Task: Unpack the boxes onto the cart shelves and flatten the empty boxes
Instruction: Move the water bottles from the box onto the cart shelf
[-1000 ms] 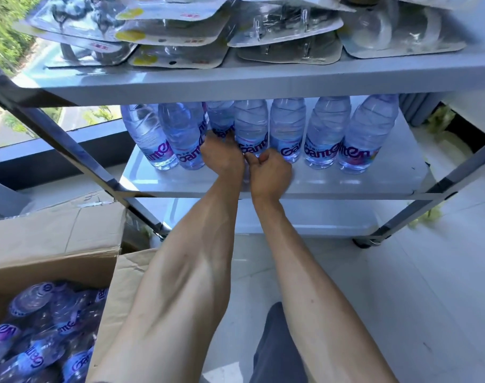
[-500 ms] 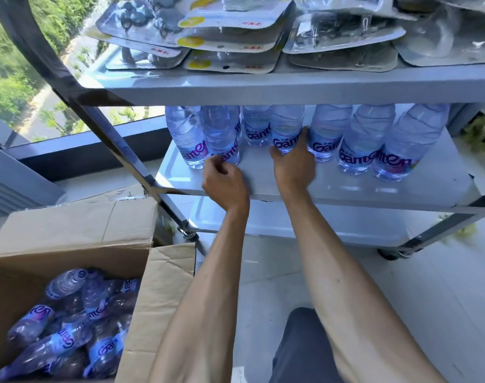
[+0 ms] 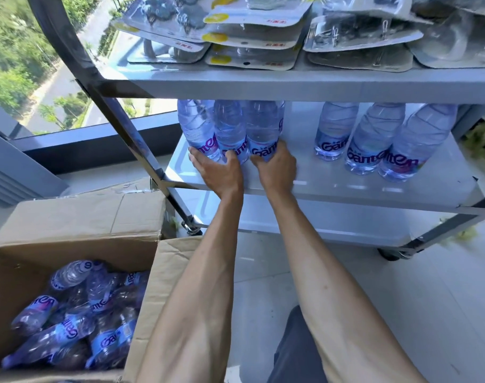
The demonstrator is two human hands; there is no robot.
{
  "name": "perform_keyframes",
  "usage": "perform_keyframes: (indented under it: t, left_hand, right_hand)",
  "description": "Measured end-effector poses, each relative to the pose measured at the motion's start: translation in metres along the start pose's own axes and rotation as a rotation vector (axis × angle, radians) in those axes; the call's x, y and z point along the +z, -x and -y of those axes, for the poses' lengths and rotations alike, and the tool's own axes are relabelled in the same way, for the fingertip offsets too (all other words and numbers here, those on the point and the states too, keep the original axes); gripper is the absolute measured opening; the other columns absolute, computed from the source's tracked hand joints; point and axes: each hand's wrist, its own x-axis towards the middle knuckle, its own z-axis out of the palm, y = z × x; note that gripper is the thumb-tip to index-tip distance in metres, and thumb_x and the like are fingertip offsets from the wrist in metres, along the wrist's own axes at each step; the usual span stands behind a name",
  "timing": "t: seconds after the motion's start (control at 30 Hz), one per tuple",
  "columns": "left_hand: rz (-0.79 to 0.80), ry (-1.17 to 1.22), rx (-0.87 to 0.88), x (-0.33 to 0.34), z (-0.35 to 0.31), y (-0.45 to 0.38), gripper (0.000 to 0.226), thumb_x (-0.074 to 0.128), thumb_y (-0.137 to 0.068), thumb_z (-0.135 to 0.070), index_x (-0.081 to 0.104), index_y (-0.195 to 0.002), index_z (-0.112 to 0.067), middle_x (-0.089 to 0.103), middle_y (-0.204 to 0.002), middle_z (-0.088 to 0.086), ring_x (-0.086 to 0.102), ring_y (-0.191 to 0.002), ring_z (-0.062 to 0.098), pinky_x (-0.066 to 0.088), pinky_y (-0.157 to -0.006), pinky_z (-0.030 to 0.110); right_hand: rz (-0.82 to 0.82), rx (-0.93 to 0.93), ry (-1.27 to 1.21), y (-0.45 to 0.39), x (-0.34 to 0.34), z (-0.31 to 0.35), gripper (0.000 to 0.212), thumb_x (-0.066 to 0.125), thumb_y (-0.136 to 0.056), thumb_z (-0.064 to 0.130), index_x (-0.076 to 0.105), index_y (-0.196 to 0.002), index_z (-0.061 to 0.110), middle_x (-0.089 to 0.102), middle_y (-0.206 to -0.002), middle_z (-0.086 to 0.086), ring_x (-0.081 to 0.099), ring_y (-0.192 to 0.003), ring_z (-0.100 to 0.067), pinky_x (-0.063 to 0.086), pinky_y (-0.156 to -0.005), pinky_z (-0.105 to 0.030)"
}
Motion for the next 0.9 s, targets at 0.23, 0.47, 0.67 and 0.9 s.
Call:
perform_keyframes:
  t: [0.23,0.47,0.67,0.9]
  left_hand:
    - [-0.007,-0.025,-0.015,0.003,0.003,-0.001,0.084,0.063,-0.086,-0.025,0.02,-0.156,-0.01,0.027,-0.158,0.015,0.027,-0.145,0.027,0.027,-0.112,0.032]
    - [-0.006,-0.071,0.024,0.001,0.008,0.002,0.085,0.065,-0.082,-0.016,0.022,-0.155,-0.008,0.031,-0.156,0.016,0.031,-0.143,0.03,0.029,-0.111,0.035]
    - [-0.01,-0.094,0.027,-0.001,0.008,0.001,0.085,0.066,-0.082,-0.016,0.021,-0.154,-0.008,0.031,-0.155,0.016,0.032,-0.142,0.031,0.03,-0.112,0.037]
    - [-0.019,-0.1,0.022,0.002,0.007,0.0,0.087,0.064,-0.08,-0.015,0.021,-0.155,-0.008,0.032,-0.154,0.016,0.035,-0.141,0.032,0.033,-0.112,0.04]
  right_hand:
    - [-0.565,0.032,-0.025,0.0,-0.037,-0.023,0.05,0.068,-0.077,0.011,0.058,-0.123,-0.004,0.057,-0.121,-0.02,0.052,-0.116,-0.037,0.044,-0.097,-0.046]
    - [-0.584,0.151,-0.033,-0.013,-0.045,-0.022,0.075,0.068,-0.084,0.014,0.034,-0.149,0.002,0.039,-0.151,-0.014,0.037,-0.14,-0.029,0.036,-0.109,-0.036]
    - [-0.613,0.199,0.054,-0.03,-0.038,-0.02,0.071,0.076,-0.078,0.025,0.047,-0.14,0.009,0.049,-0.136,-0.013,0.046,-0.127,-0.031,0.049,-0.091,-0.042]
    - [-0.495,0.323,0.115,-0.054,-0.036,-0.028,0.078,0.073,-0.084,0.04,0.035,-0.147,0.017,0.048,-0.144,-0.008,0.052,-0.127,-0.027,0.043,-0.096,-0.044]
